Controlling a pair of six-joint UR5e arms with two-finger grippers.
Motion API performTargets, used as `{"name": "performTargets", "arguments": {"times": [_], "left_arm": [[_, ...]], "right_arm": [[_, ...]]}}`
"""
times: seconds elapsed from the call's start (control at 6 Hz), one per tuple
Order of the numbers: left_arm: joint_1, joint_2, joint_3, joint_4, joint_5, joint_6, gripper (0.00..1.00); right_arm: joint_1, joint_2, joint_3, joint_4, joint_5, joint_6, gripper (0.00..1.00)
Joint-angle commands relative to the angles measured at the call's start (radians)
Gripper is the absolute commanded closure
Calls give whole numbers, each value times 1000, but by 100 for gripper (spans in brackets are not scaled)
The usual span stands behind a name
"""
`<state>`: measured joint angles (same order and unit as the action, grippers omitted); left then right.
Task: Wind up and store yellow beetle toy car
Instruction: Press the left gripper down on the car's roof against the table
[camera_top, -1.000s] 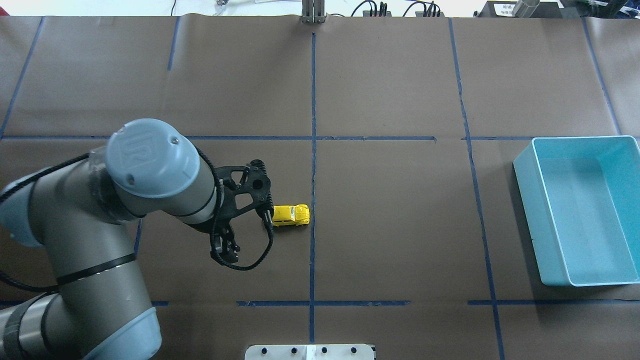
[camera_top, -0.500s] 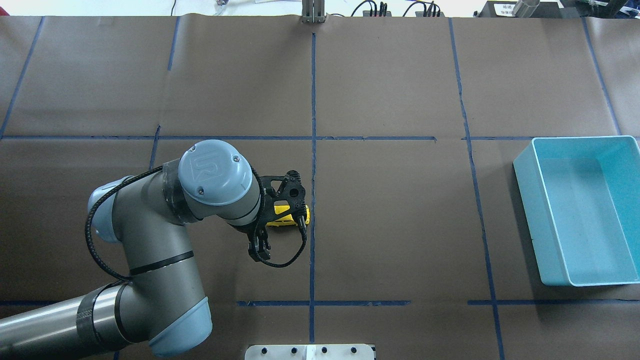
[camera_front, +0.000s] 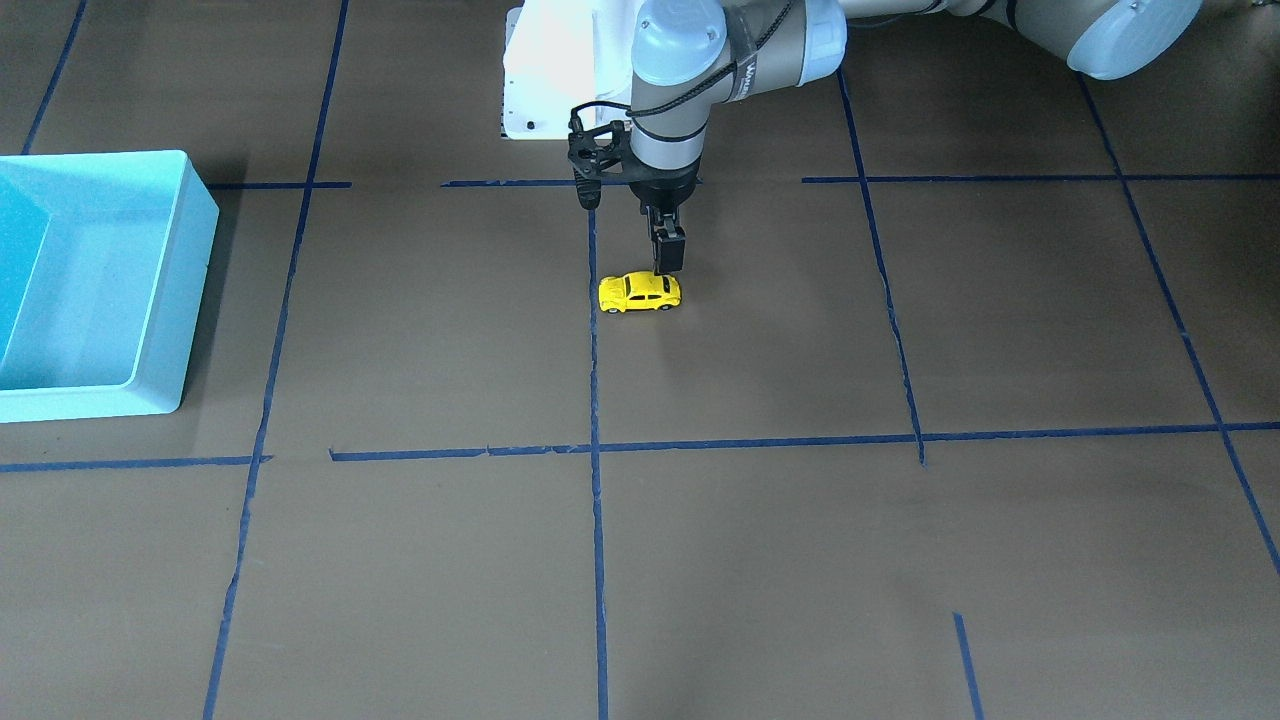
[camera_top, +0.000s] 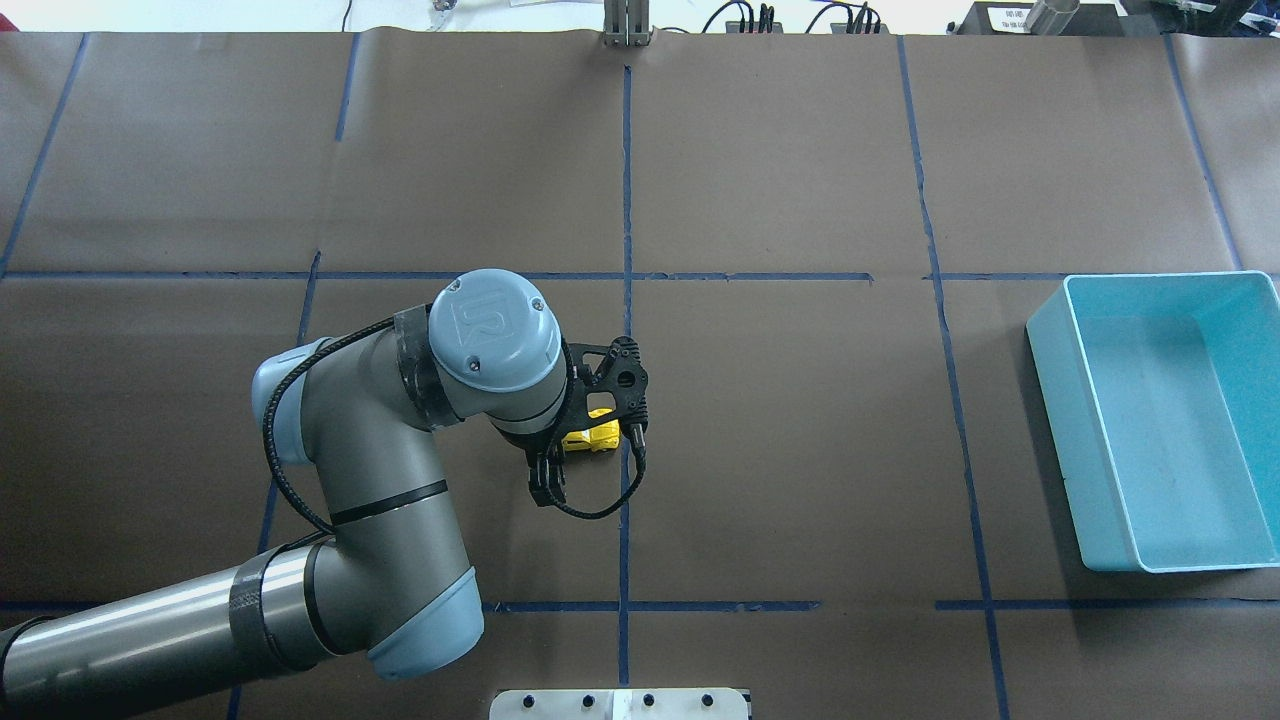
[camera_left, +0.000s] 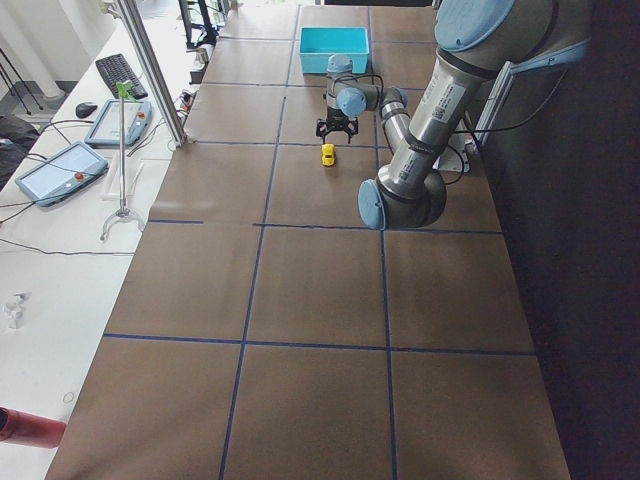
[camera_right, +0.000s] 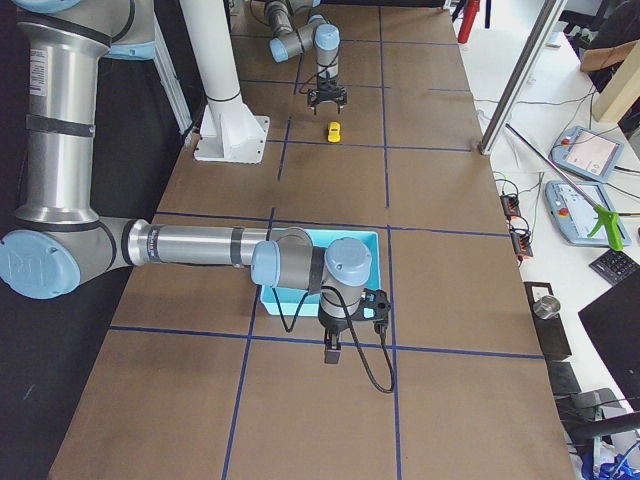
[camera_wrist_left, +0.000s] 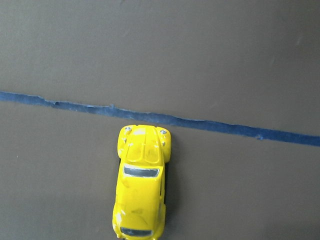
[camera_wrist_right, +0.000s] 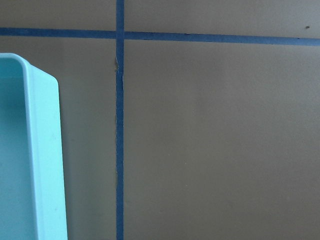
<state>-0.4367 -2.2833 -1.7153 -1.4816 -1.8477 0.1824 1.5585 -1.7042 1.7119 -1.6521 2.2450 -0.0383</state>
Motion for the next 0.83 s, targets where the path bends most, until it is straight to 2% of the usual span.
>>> {"name": "performTargets", "arguments": {"times": [0.0, 0.67], "left_arm": [[0, -36, 54, -8, 24, 9, 0], [-2, -113, 224, -78, 25, 11, 0]], "right_arm": [[-2, 0, 2, 0, 2, 3, 0], [0, 5, 43, 0, 34, 0, 0]]}}
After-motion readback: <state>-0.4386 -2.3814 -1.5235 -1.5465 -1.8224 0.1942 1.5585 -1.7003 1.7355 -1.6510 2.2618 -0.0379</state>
